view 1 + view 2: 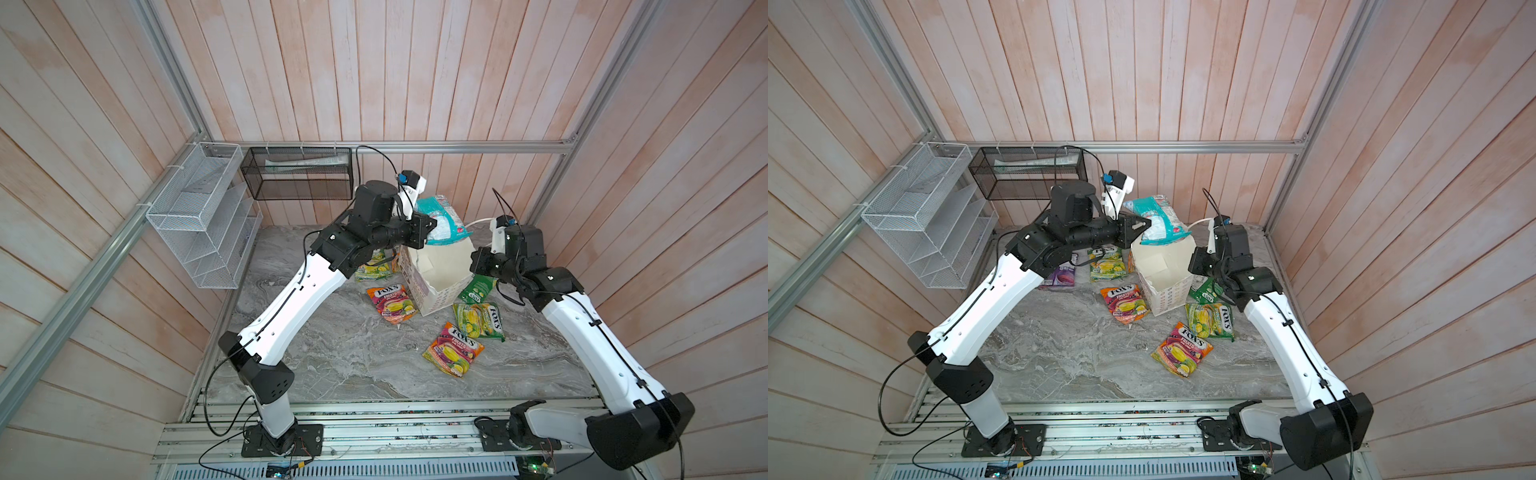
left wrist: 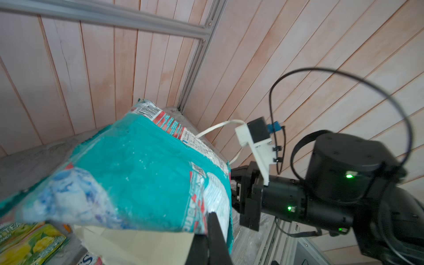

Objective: Place the snacks into the paper bag
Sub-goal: Place the snack in the paper bag.

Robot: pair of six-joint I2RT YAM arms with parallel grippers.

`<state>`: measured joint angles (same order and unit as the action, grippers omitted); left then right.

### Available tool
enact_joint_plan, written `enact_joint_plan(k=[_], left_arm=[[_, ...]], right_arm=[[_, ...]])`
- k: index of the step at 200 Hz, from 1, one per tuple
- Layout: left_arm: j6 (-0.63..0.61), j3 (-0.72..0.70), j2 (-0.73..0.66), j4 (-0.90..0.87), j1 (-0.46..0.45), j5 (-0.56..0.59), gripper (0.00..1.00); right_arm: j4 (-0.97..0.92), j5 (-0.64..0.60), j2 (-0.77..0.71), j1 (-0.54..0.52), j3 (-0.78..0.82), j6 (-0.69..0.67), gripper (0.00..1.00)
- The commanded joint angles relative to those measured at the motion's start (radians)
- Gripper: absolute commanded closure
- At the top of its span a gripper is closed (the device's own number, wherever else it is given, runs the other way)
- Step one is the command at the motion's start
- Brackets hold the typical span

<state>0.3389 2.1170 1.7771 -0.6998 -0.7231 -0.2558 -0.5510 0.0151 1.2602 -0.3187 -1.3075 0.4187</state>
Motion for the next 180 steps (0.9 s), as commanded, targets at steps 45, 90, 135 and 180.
enact_joint_plan(k=[45,90,135,180], left_arm=[[-0.046,0.047,0.063,-0.088,-0.047,0.046,1.0],[-0.039,0.071,0.088,-0.132,-0.078,0.076,1.0],[-0.043,0.147,0.155,-0.202,-0.092,0.12,1.0],[-0.037,0.197,0.206,-0.252,-0.092,0.201,1.0]], right_arm=[[0.02,-0.047,-0.007,-0.022,-0.007,0.017,1.0],[0.044,-0.068,-0.007,-0.047,0.002,0.043,1.0],[0.048,-0.075,0.006,-0.077,-0.005,0.048,1.0],[0.049,-0.078,0.008,-0.085,-0.006,0.051,1.0]])
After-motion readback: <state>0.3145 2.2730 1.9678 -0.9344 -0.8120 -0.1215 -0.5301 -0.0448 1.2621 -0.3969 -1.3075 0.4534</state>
